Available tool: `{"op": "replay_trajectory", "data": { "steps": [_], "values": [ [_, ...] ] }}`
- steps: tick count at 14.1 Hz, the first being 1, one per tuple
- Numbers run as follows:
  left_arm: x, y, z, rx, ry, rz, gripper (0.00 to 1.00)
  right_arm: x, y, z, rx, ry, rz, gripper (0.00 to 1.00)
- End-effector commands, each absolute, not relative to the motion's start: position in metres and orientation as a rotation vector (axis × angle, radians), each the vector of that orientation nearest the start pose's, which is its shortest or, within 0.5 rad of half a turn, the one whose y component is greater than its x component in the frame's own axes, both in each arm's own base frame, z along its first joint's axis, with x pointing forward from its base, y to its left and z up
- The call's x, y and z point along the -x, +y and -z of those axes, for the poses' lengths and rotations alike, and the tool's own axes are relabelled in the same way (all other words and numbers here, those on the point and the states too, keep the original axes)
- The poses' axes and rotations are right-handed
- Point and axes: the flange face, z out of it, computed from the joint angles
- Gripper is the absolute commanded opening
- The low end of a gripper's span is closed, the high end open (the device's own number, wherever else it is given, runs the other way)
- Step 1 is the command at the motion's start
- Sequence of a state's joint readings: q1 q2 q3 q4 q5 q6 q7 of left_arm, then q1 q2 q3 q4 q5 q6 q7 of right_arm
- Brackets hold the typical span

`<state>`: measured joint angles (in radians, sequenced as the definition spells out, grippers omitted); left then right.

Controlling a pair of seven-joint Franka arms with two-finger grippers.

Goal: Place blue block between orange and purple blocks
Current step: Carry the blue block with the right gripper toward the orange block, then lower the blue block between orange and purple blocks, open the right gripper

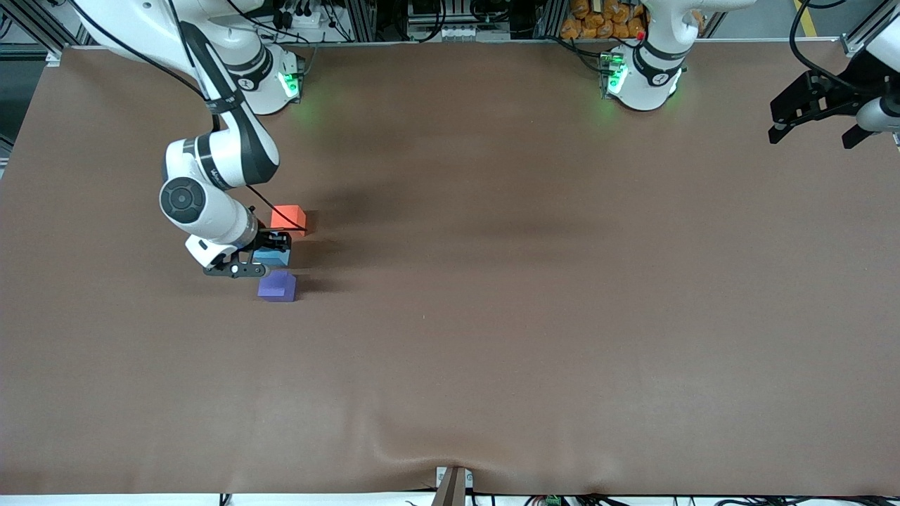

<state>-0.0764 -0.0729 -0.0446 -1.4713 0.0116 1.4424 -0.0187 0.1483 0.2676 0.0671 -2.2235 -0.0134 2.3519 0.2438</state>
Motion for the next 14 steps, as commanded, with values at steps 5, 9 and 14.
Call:
{"op": "replay_trajectory", "data": {
  "steps": [5,9,14],
  "values": [
    [-0.515,-0.051,-0.690,3.124,0.285,0.034,1.00,-0.517,0.123,-0.217,3.151,-0.013,-0.194,0.00],
    [-0.517,-0.055,-0.682,3.141,0.129,0.000,1.00,-0.517,0.122,-0.211,3.149,-0.004,-0.192,0.00],
    [-0.519,-0.057,-0.672,3.138,0.119,-0.036,1.00,-0.508,0.120,-0.191,3.144,-0.006,-0.164,0.00]
  ]
}}
